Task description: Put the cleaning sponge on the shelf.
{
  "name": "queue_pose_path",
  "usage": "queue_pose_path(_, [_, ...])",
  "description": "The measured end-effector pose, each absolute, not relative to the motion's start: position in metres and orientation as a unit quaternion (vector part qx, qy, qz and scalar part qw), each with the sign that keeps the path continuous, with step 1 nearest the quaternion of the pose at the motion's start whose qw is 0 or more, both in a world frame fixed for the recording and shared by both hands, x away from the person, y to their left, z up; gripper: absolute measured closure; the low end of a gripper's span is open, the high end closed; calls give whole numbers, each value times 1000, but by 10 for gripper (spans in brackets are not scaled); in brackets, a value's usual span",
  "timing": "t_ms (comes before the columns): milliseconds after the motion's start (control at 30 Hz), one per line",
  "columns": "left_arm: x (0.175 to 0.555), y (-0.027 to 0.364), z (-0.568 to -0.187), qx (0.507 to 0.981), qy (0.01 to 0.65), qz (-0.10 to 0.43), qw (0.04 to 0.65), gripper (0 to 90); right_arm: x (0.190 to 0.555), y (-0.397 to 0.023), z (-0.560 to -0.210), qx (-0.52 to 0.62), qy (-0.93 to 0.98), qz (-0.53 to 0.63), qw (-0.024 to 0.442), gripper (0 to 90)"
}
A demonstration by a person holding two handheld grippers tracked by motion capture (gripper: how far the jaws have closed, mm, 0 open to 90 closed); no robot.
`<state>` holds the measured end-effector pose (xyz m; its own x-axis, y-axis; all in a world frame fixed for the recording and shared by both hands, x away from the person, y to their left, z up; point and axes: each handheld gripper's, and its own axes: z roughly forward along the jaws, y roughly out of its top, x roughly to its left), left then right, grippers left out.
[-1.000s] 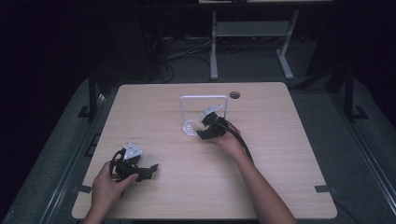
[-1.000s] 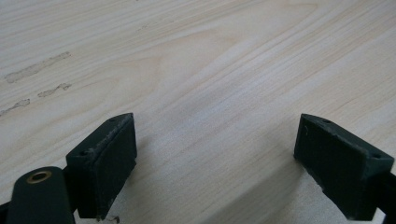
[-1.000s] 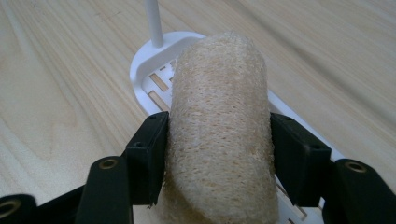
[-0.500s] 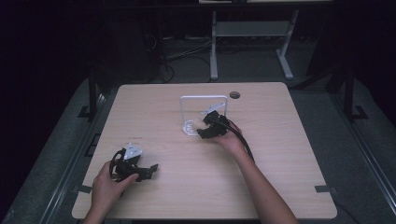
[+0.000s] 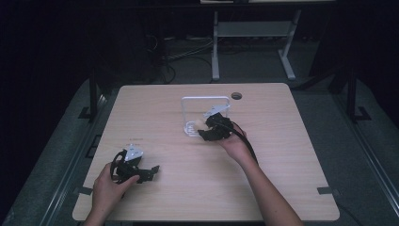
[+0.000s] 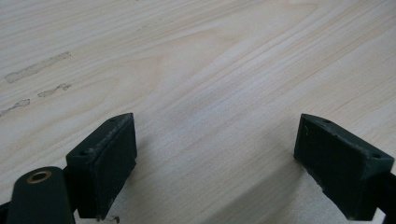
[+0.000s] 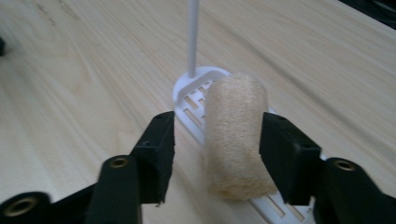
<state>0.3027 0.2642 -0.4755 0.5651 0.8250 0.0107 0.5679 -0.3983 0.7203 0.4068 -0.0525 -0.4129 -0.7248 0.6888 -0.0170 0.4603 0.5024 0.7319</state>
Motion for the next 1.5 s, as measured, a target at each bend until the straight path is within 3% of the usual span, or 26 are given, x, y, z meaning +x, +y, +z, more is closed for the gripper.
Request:
queue_pose_path(333, [303,264,-475,815,427,187,344,125,389,-51,-413,317,861,373,139,861])
queue_pose_path(400, [303,264,-475,815,427,187,344,125,386,-50,-416,314,862,374,137,897])
queue_pose_path(833, [303,264,-476,815,426,187,344,125,385,-46,-442,319,871,358,107,898])
queue_pose_path(1500, [303,264,-476,815,426,187,344,125,398,-58,-462,344,870,329,130,898])
